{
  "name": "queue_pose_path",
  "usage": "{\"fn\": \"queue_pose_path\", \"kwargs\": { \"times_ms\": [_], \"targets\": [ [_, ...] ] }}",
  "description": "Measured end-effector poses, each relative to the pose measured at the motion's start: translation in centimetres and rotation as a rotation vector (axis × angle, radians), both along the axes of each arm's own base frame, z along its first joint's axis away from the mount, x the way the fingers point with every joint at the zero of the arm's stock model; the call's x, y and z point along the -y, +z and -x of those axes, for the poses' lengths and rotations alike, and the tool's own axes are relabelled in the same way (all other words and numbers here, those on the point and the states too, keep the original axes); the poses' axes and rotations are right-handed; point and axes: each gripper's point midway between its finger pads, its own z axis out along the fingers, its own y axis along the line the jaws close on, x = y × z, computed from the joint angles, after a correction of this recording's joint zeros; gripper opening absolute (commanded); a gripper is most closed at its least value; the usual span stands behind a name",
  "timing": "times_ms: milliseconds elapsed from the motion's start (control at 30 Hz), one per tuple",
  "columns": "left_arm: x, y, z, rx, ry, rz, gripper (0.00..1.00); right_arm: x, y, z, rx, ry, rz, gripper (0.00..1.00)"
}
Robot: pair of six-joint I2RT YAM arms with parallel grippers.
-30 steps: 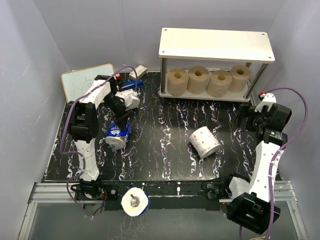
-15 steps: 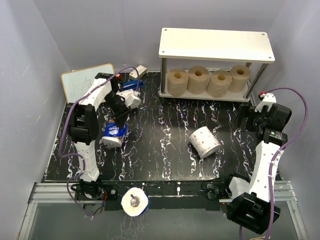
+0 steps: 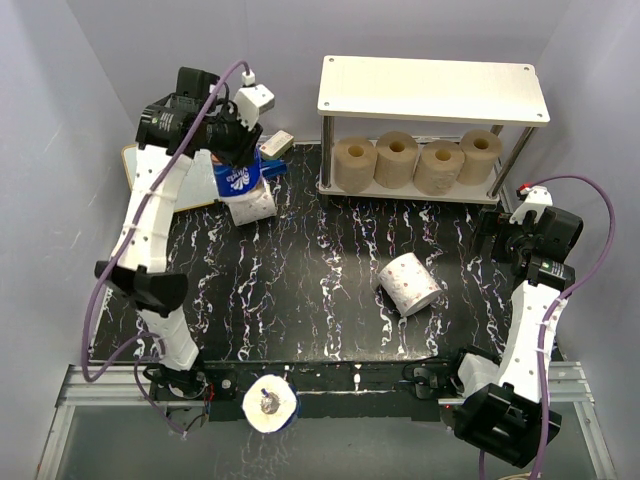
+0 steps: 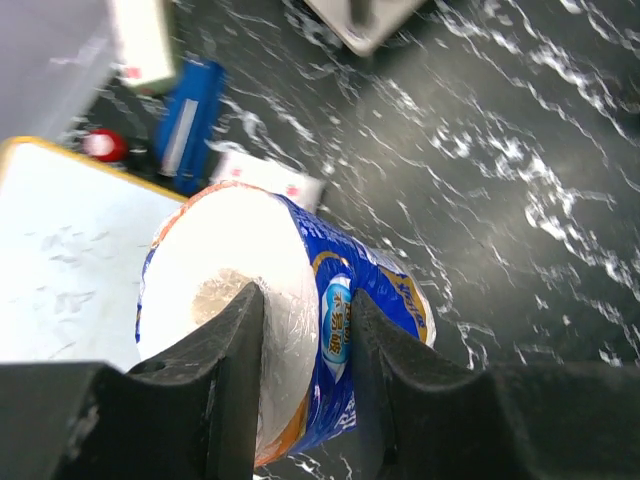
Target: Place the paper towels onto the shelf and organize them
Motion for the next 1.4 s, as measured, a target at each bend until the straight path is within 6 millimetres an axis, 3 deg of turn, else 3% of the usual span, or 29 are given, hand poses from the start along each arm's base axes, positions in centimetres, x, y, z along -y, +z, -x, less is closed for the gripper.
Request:
{"fn": "queue_pose_path", "kwargs": {
  "times_ms": [100,200,300,500,667,767,967,1067,1167,1300,1400],
  "targets": [
    [0.3,4.3,0.2,0.167,0.094,-0.013,0.0,0.0,-0.1,0.0,-0.002,0.0,-0.001,0.98],
    [2.5,8.3,0.2,0.371,0.125,-0.027,0.0,0.0,-0.2,-0.1,-0.007,-0.001,-0.003,0.98],
    [4.7,11.1,0.1,0.522,0.123,0.009,0.0,0.1,-0.3,-0.1,-0.011,-0.001,-0.005,0.98],
    [5.9,15.9,-3.3,0.768,0.202,0.031,0.0,0.1,-0.3,-0.1,-0.013,-0.003,-0.004,0.98],
    [9.2,18.9,-5.8,0.93,0.212,0.046,0.0,0.1,-0.3,-0.1,-0.012,-0.003,-0.004,0.98],
    [12.2,18.9,-7.4,0.992,0.195,0.039,0.0,0.2,-0.3,-0.1,-0.012,-0.005,-0.004,0.98],
    [18.4,14.7,-9.7,1.034,0.113,-0.05,0.0,0.4,-0.3,0.0,-0.012,-0.012,-0.004,0.99],
    [21.5,13.1,-10.3,1.072,0.071,-0.094,0.0,0.4,-0.3,0.0,-0.012,-0.015,-0.004,0.98],
    [23.1,13.4,-9.9,1.114,0.054,-0.1,0.02,0.4,-0.3,0.0,-0.012,-0.016,-0.004,0.98],
    [24.4,13.8,-9.3,1.149,0.038,-0.098,0.2,0.4,-0.3,0.0,-0.012,-0.015,-0.004,0.98],
    [24.7,14.1,-9.2,1.164,0.039,-0.091,0.55,0.4,-0.3,0.0,-0.012,-0.015,-0.004,0.98]
  ]
}}
